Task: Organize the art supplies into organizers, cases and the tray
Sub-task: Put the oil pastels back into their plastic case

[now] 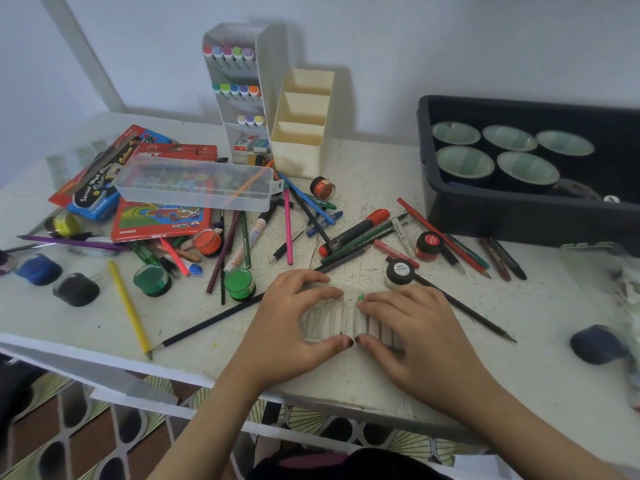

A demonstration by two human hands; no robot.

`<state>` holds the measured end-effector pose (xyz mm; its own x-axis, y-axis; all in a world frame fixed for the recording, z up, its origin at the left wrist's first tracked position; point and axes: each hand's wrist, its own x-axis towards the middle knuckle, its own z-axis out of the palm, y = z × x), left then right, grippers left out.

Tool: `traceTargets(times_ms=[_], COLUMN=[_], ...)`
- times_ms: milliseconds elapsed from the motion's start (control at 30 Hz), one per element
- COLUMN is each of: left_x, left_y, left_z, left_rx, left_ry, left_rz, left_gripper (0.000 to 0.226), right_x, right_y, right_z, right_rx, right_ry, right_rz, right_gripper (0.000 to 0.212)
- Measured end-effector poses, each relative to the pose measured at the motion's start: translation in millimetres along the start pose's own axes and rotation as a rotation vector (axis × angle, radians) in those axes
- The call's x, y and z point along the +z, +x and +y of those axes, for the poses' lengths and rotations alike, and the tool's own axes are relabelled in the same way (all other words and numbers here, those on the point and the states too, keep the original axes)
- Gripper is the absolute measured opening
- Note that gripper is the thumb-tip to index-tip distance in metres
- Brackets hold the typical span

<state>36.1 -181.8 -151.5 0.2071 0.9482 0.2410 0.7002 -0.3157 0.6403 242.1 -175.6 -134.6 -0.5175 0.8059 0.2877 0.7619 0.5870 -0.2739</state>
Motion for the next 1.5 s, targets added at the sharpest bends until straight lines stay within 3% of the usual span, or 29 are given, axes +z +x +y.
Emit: traceTargets(times_ms=[300,500,900,1167,1500], left_x=[1,1,1,-19,-104], left_y=[1,1,-2,-1,-27], left_z=[-1,-2,7,19,-30], left_rx=[0.003,0.007,0.026,-0.069,-0.226], left_ry=[-0.008,0.006,-0.035,-0.284,-0.184], left_rz=[0.007,0.009,0.076,0.318,0.523], left_gripper=[0.057,0.056,0.055,0.022,0.015], right_x=[-3,-4,-4,-3,29], right_y=[3,6,12,34,97], right_z=[0,-9,-8,-21,-82], right_rx=[0.010,-0.006,0.064,0.098,0.049], right_ry=[-0.024,-0.163,-0.022,0.067,0.200], right_rz=[-0.042,-0.041,0.035,0.031,-0.043], right_gripper=[0.040,0.040,0.036,0.034,0.035])
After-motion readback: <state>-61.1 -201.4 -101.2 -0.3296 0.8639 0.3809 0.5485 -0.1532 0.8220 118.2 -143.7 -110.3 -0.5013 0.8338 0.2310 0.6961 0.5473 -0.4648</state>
